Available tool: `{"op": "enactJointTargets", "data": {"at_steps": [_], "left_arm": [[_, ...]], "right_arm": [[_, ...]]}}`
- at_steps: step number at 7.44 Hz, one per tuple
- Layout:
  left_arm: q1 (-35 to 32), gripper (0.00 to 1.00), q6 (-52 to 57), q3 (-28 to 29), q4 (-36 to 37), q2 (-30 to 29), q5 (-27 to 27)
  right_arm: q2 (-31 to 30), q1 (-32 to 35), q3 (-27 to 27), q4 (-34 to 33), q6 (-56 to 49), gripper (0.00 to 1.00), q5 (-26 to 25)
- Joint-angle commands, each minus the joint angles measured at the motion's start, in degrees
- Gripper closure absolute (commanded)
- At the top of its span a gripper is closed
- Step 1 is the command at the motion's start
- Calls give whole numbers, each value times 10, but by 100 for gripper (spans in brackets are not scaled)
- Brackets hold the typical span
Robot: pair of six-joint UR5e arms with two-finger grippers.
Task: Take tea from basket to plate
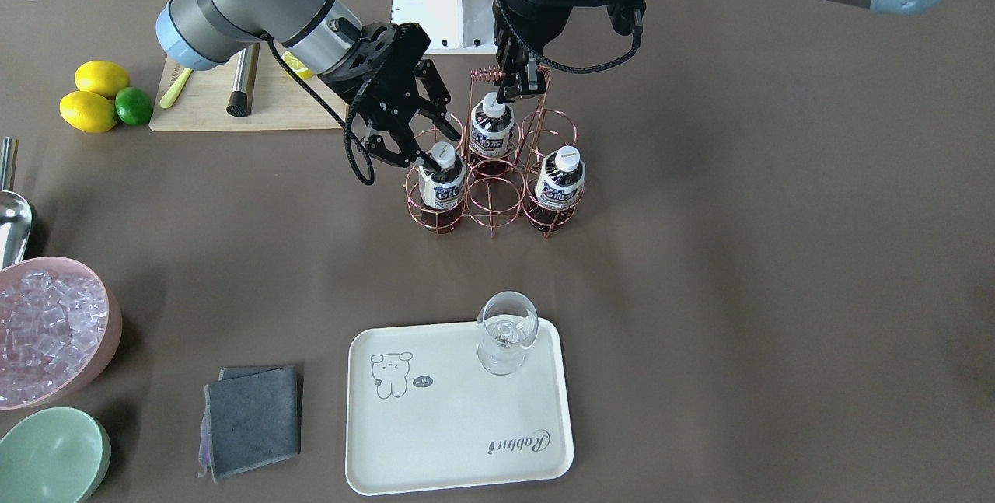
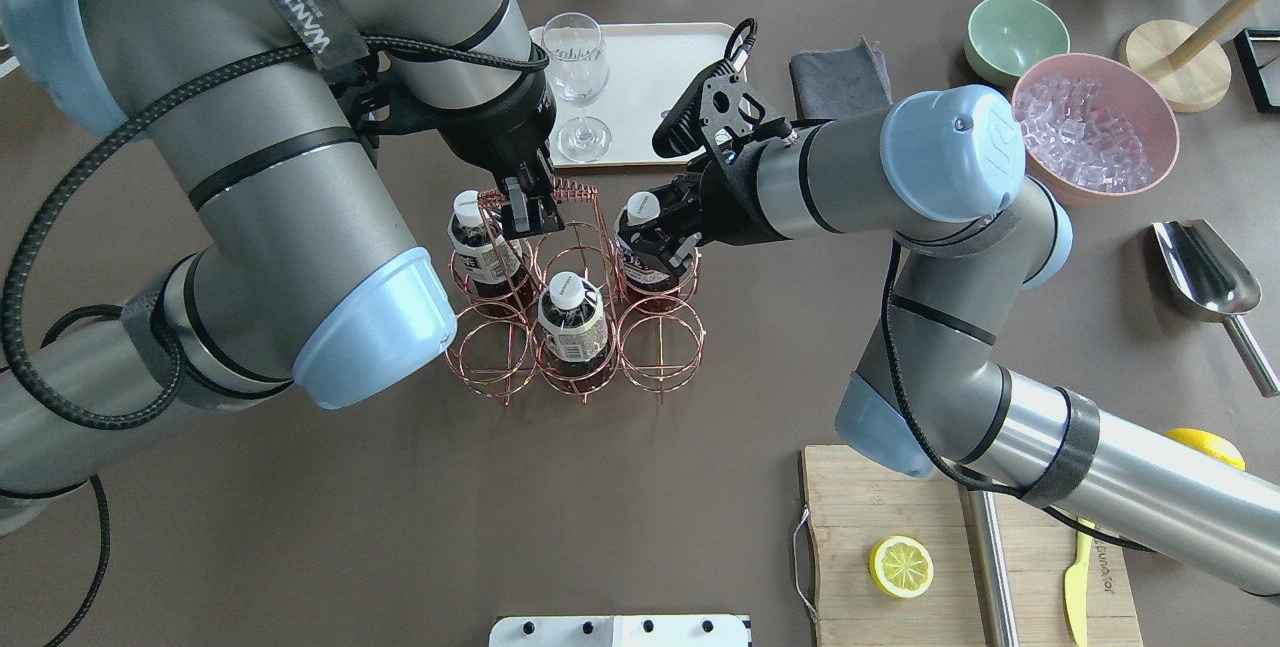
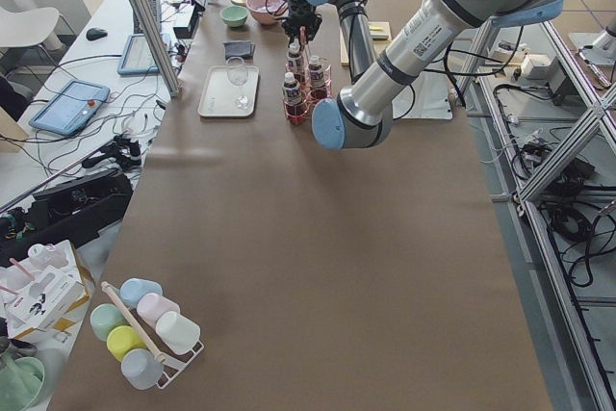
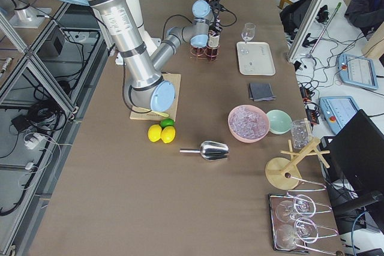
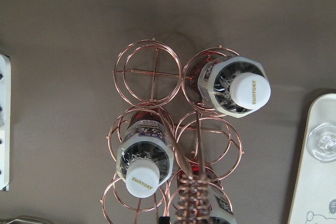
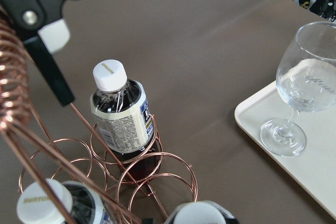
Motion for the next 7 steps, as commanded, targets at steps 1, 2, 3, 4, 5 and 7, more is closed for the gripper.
{"op": "enactJointTargets", "data": {"at_steps": [1,2,3,4,5,7], "left_arm": [[0,100,0,1,0,0,0],[0,100,0,1,0,0,1],[0,100,0,1,0,0,0],[0,100,0,1,0,0,0],[0,100,0,1,0,-1,0],[0,100,-1,1,0,-1,0]], "right_arm": [[1,0,1,0,1,79,-7],[-1,0,1,0,0,100,-6],[-7,0,4,0,-3,100,-4],[-8,0,6,1,-4,100,-3],[-8,0,7,0,-6,100,-2],[-10,1,21,-1,-6,100,1]]}}
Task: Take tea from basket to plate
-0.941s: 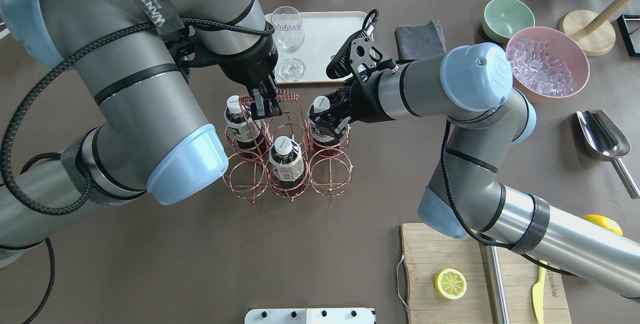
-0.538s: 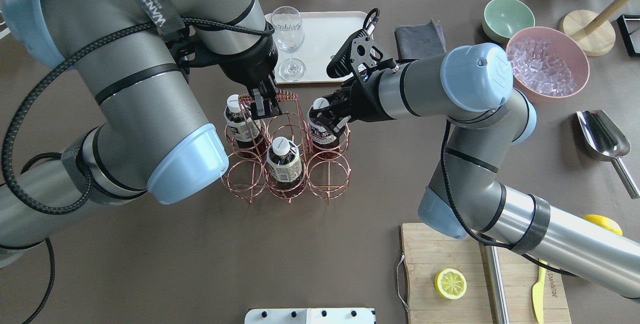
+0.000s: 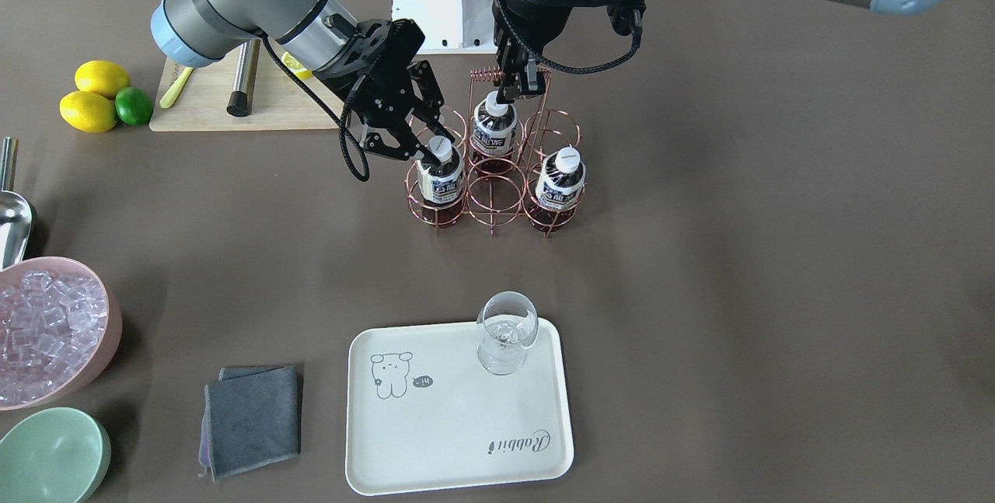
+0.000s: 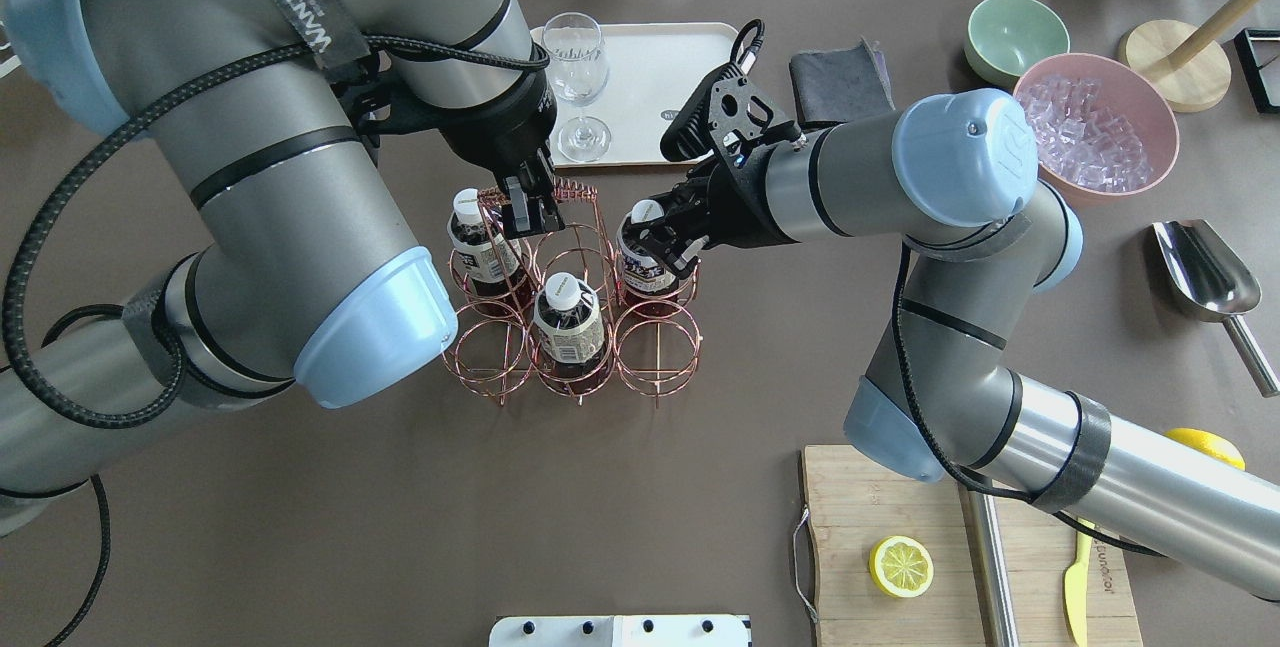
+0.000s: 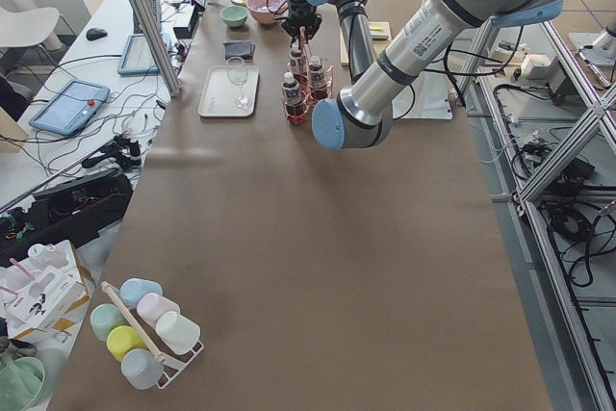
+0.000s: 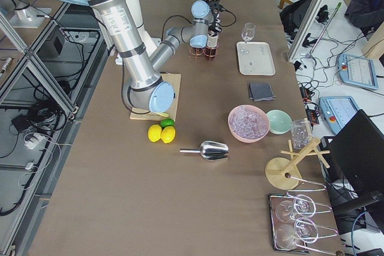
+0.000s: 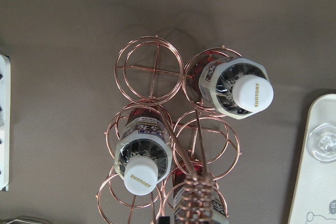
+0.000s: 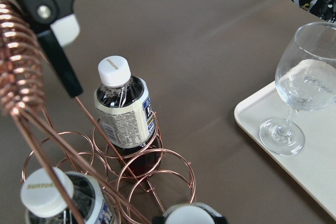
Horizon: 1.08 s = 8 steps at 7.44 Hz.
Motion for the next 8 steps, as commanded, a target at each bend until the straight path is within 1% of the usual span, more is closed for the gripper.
{"op": "enactJointTargets", "data": {"at_steps": [1,3,8], "left_arm": [[0,100,0,0,0,0,0],[0,100,0,1,0,1,0],[0,100,-1,0,0,0,0]], "right_arm": [[-2,1,17,-1,0,100,6],[-2,3,29,-4,-2,100,17],[8,66,37,-20,0,100,72]]}}
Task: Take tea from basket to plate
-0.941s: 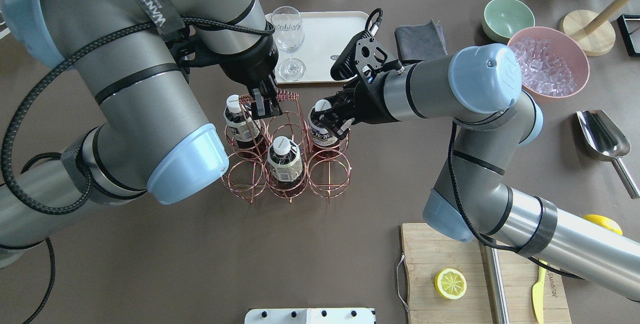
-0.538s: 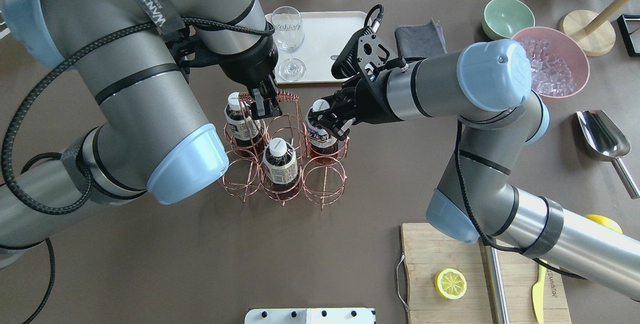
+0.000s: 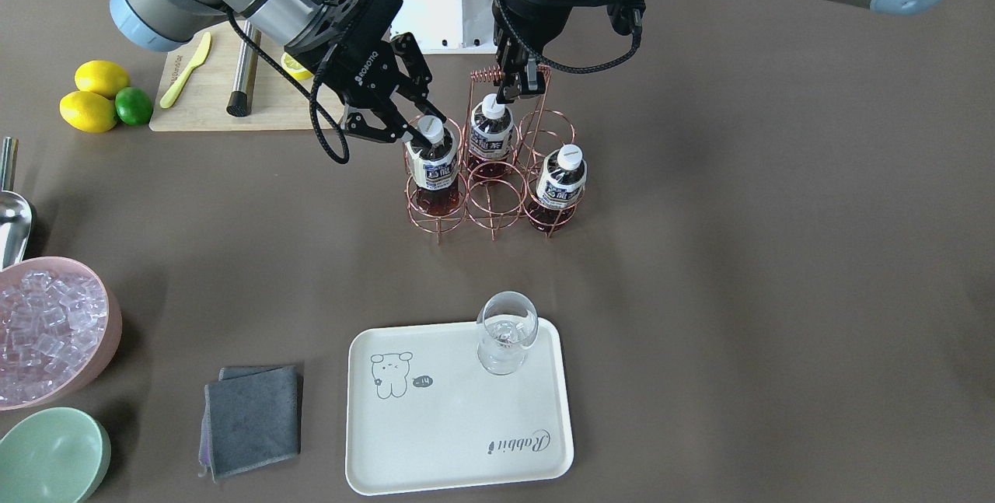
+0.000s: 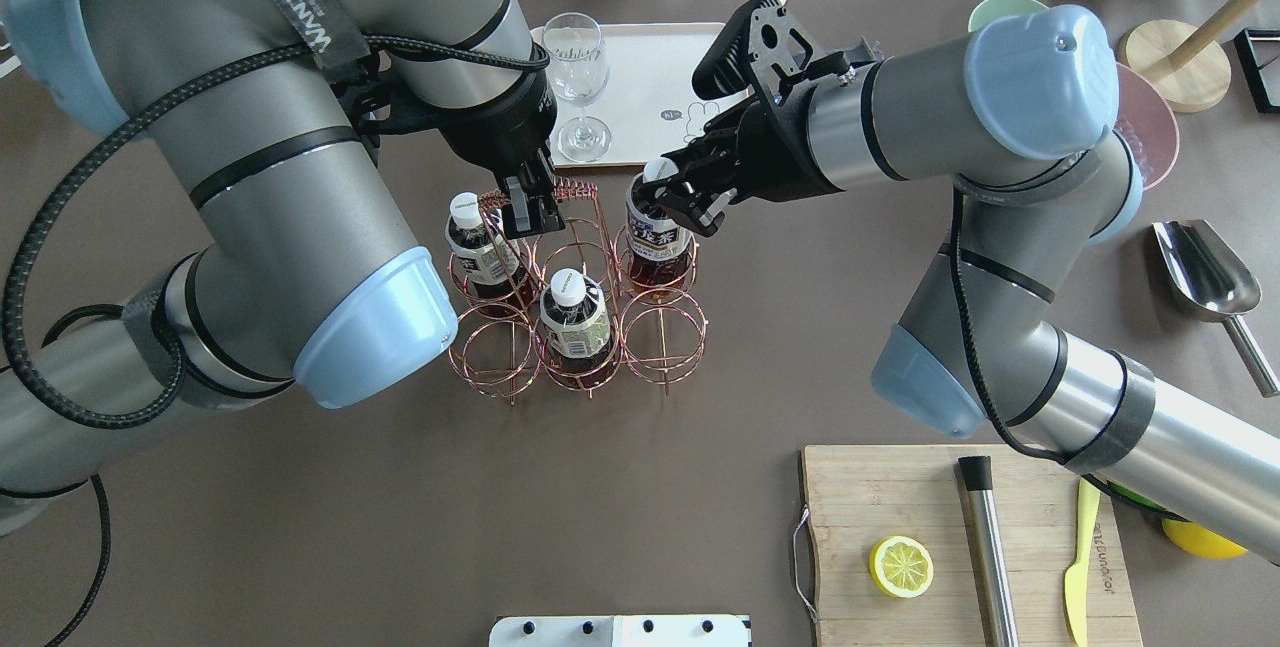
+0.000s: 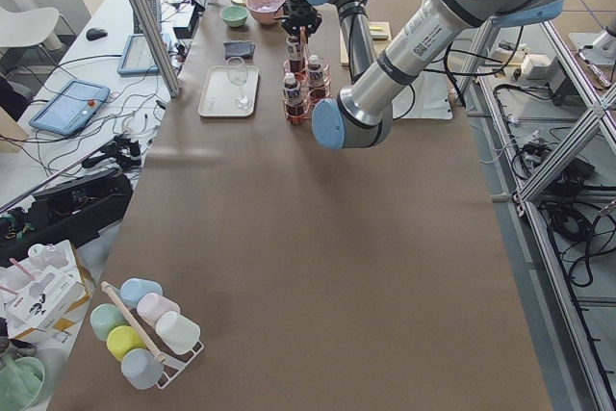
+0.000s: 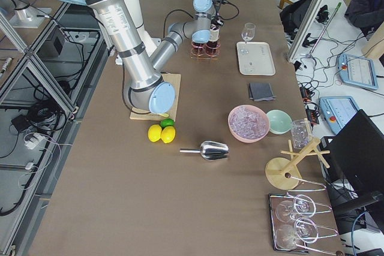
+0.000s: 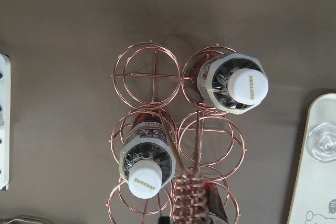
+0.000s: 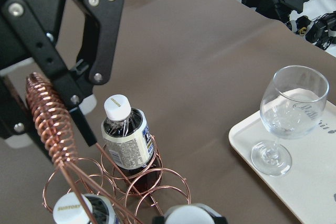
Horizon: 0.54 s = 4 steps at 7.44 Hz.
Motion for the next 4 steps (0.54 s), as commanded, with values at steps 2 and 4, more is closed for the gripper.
{"op": "enactJointTargets", "data": {"at_steps": [2,4], "left_arm": [[0,100,0,-2,0,0,0],[0,100,-1,-3,0,0,1]], "right_arm": [[27,53,4,-39,1,100,52],[53,75,4,-69,2,100,65]]}}
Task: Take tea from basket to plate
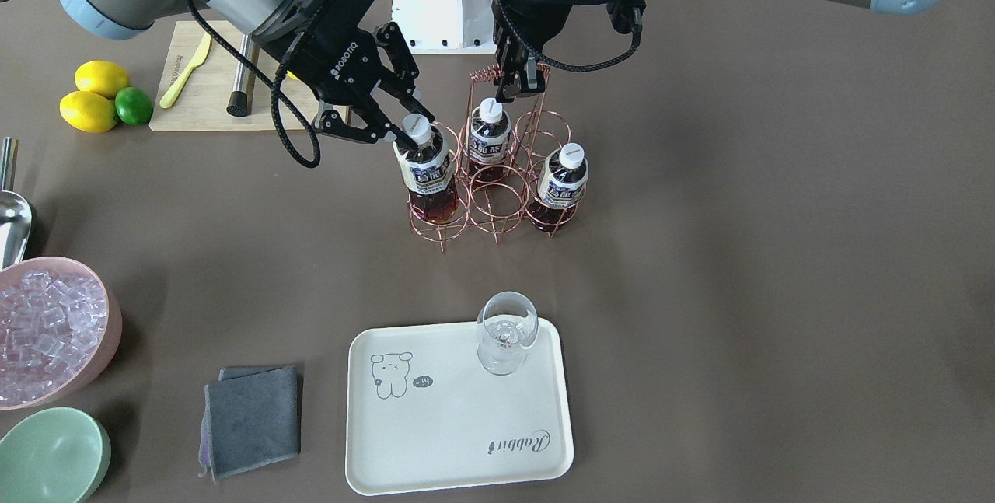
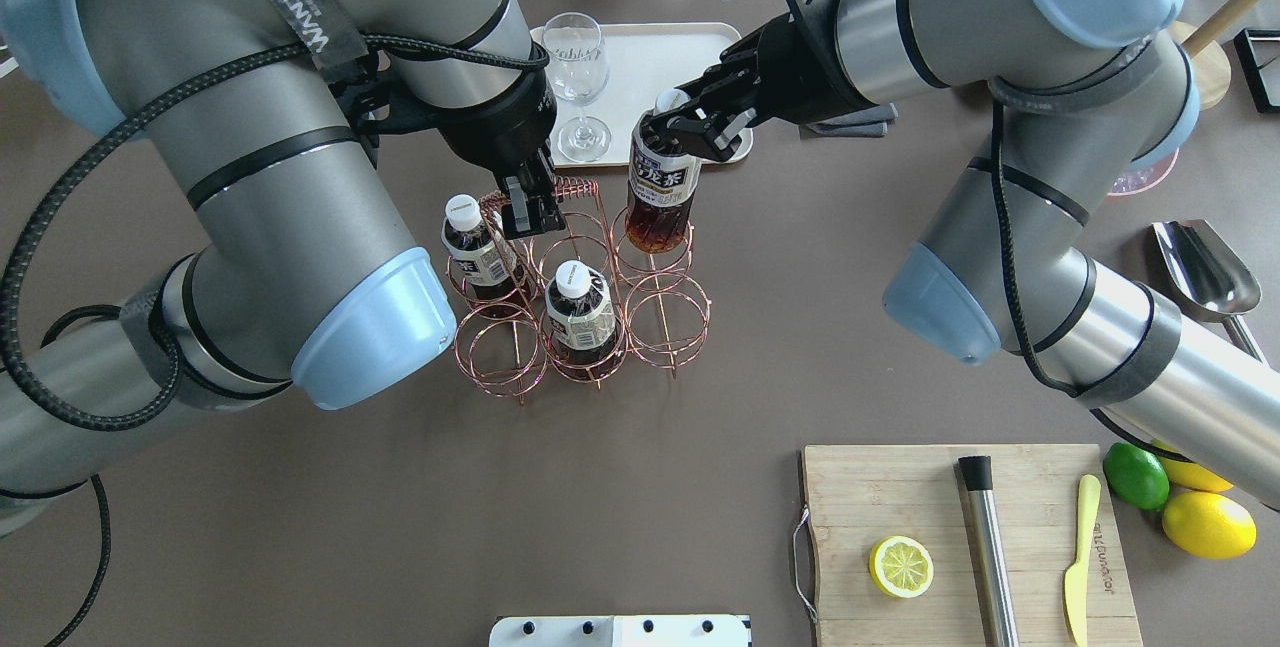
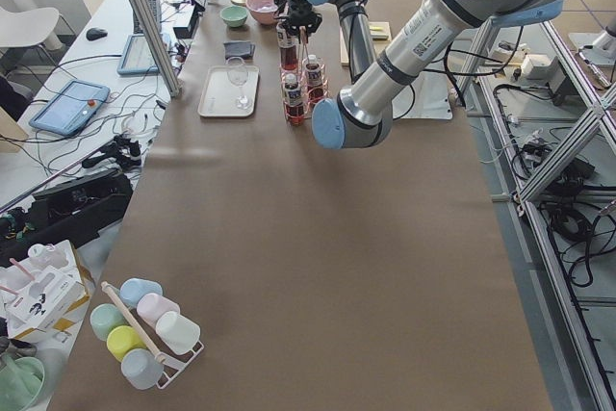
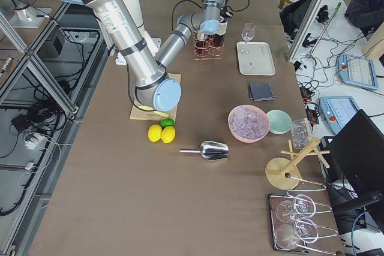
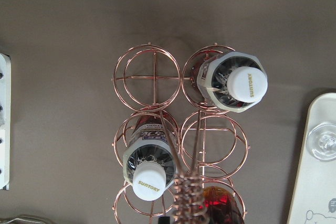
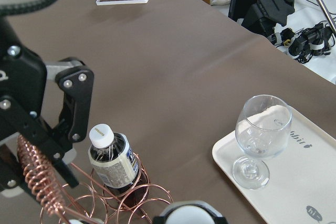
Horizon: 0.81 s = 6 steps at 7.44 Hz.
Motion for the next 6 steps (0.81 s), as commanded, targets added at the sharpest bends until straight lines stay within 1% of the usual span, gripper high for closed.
{"op": "enactJointTargets", "data": {"at_steps": [1,2,4,6], "left_arm": [[0,100,0,-1,1,0,1],[0,100,0,-1,1,0,1],[0,100,-1,-1,1,1,0],[0,100,0,0,1,2,0]], "right_arm": [[27,31,0,-33,1,100,23],[41,51,0,-56,1,100,43],[57,78,-7,-65,1,100,55],[75,102,-43,-65,-1,100,55]]}}
